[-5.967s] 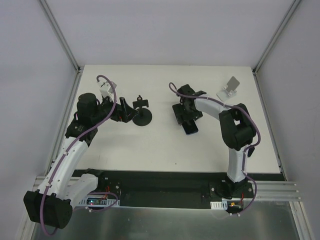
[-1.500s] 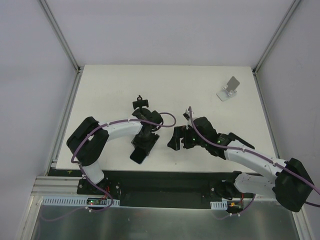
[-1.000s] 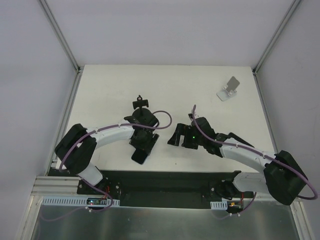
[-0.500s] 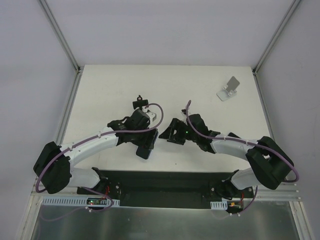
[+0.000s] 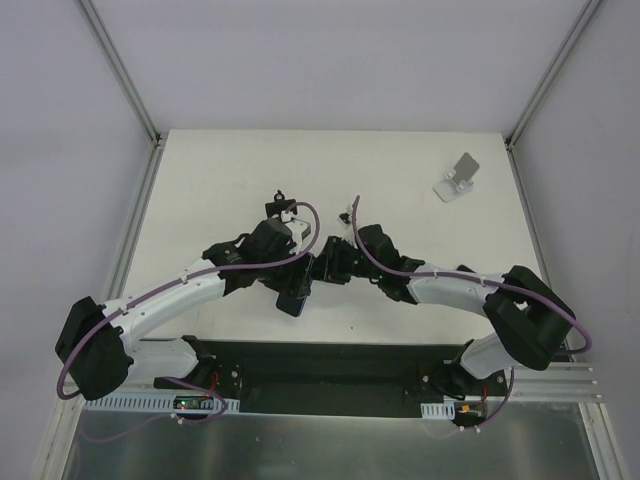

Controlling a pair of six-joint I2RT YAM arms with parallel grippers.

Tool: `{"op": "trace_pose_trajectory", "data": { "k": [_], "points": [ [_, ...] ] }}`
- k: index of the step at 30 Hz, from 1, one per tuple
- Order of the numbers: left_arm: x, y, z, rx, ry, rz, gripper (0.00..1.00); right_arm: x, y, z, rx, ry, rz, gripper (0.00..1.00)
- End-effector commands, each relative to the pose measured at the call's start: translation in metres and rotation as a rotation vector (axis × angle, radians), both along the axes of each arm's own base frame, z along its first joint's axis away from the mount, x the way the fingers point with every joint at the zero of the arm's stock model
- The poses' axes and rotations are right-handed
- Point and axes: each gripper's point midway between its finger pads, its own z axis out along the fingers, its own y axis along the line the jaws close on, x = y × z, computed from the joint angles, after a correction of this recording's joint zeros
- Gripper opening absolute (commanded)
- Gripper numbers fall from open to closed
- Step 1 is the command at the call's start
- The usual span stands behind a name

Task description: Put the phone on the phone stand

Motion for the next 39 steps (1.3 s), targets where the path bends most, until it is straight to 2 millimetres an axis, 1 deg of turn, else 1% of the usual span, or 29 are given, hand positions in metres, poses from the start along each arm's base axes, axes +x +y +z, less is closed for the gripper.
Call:
{"op": "trace_pose_trajectory", "data": {
  "k": [1, 3, 4, 5, 6, 7, 8, 9, 10, 11, 12, 13, 14, 15, 16, 18, 19, 23, 24, 26, 27, 30, 31, 33, 35, 36, 37, 38, 39],
  "points": [
    [0.0, -0.015, 0.031, -0.121, -0.045, -0.01, 0.0, 0.002, 0.016, 0.028, 0.073, -0.073, 0.041, 0.21],
    [-0.001, -0.016, 0.035, -0.136, -0.045, -0.008, 0.02, 0.0, 0.014, 0.032, 0.087, -0.096, 0.053, 0.07],
    [-0.001, -0.017, 0.038, -0.148, -0.046, -0.005, 0.12, 0.0, 0.012, 0.034, 0.089, -0.114, 0.063, 0.01],
    [-0.008, -0.02, 0.046, -0.186, -0.038, -0.026, 0.28, 0.001, 0.009, 0.035, 0.084, -0.144, 0.074, 0.01],
    [-0.011, -0.022, 0.052, -0.215, -0.032, -0.032, 0.39, -0.002, 0.005, 0.043, 0.103, -0.167, 0.095, 0.01],
    [-0.017, -0.023, 0.063, -0.255, -0.04, -0.044, 0.57, 0.0, -0.003, 0.042, 0.107, -0.18, 0.1, 0.01],
    [-0.022, -0.025, 0.071, -0.291, -0.04, -0.067, 0.63, -0.001, -0.006, 0.046, 0.121, -0.199, 0.126, 0.01],
    [-0.027, -0.026, 0.077, -0.315, -0.041, -0.078, 0.68, -0.005, -0.014, 0.059, 0.164, -0.249, 0.198, 0.01],
    [-0.031, -0.023, 0.09, -0.354, -0.068, -0.091, 0.77, -0.009, -0.018, 0.065, 0.185, -0.268, 0.239, 0.01],
    [-0.035, -0.022, 0.097, -0.38, -0.074, -0.099, 0.8, -0.014, -0.022, 0.07, 0.206, -0.28, 0.278, 0.01],
    [-0.04, -0.022, 0.105, -0.42, -0.061, -0.122, 0.84, -0.023, -0.03, 0.084, 0.255, -0.32, 0.354, 0.01],
    [-0.045, -0.02, 0.116, -0.456, -0.077, -0.134, 0.85, -0.029, -0.034, 0.09, 0.274, -0.343, 0.389, 0.01],
    [-0.049, -0.019, 0.12, -0.481, -0.066, -0.143, 0.86, -0.035, -0.038, 0.094, 0.286, -0.358, 0.422, 0.01],
    [-0.055, -0.019, 0.126, -0.518, -0.049, -0.172, 0.85, -0.047, -0.044, 0.105, 0.318, -0.39, 0.485, 0.01],
    [-0.056, -0.017, 0.134, -0.552, -0.062, -0.18, 0.84, -0.054, -0.047, 0.11, 0.331, -0.421, 0.523, 0.01],
    [-0.061, -0.018, 0.139, -0.595, -0.05, -0.218, 0.79, -0.071, -0.053, 0.123, 0.367, -0.46, 0.596, 0.01],
    [-0.068, -0.021, 0.146, -0.643, -0.027, -0.279, 0.76, -0.075, -0.055, 0.127, 0.377, -0.473, 0.618, 0.01],
    [-0.082, -0.028, 0.154, -0.697, 0.024, -0.4, 0.72, -0.093, -0.058, 0.147, 0.417, -0.529, 0.69, 0.01],
    [-0.084, -0.029, 0.157, -0.704, 0.026, -0.418, 0.66, -0.097, -0.057, 0.155, 0.426, -0.544, 0.703, 0.01],
    [-0.087, -0.031, 0.161, -0.724, 0.04, -0.456, 0.54, -0.1, -0.054, 0.155, 0.414, -0.544, 0.72, 0.01],
    [-0.088, -0.032, 0.162, -0.729, 0.044, -0.466, 0.48, -0.103, -0.05, 0.16, 0.414, -0.556, 0.735, 0.01],
    [-0.096, -0.035, 0.165, -0.756, 0.095, -0.523, 0.38, -0.106, -0.043, 0.155, 0.383, -0.565, 0.751, 0.01],
    [-0.097, -0.035, 0.164, -0.758, 0.109, -0.531, 0.29, -0.106, -0.041, 0.157, 0.38, -0.568, 0.751, 0.01],
    [-0.101, -0.036, 0.164, -0.765, 0.132, -0.551, 0.24, -0.106, -0.038, 0.155, 0.373, -0.566, 0.76, 0.01],
    [-0.104, -0.036, 0.161, -0.766, 0.147, -0.562, 0.21, -0.105, -0.036, 0.156, 0.374, -0.568, 0.762, 0.01],
    [-0.105, -0.035, 0.159, -0.766, 0.16, -0.564, 0.22, -0.105, -0.035, 0.155, 0.374, -0.564, 0.765, 0.01],
    [-0.106, -0.035, 0.158, -0.765, 0.166, -0.565, 0.24, -0.106, -0.034, 0.156, 0.374, -0.563, 0.768, 0.01],
    [-0.106, -0.036, 0.157, -0.764, 0.171, -0.566, 0.29, -0.106, -0.032, 0.156, 0.374, -0.561, 0.775, 0.01],
    [-0.108, -0.036, 0.157, -0.764, 0.173, -0.572, 0.29, -0.11, -0.031, 0.157, 0.377, -0.559, 0.79, 0.01]
  ]
}}
